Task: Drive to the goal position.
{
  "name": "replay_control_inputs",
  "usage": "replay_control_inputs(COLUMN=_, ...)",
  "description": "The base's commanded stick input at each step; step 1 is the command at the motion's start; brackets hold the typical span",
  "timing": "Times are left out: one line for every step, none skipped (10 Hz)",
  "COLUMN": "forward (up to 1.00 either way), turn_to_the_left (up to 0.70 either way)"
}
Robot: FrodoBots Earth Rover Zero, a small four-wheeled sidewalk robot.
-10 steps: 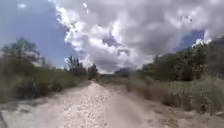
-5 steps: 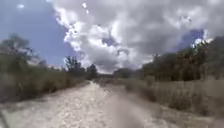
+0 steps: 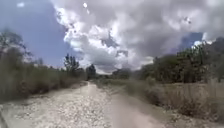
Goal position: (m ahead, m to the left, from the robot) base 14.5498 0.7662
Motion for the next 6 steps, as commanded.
replay_control_inputs(forward=0.85, turn_to_the_left=0.12)
replay_control_inputs(forward=0.85, turn_to_the_left=0.28)
replay_control_inputs(forward=0.85, turn_to_the_left=0.23)
replay_control_inputs(forward=0.85, turn_to_the_left=0.09)
replay_control_inputs(forward=0.85, turn_to_the_left=0.00)
replay_control_inputs(forward=0.85, turn_to_the_left=0.00)
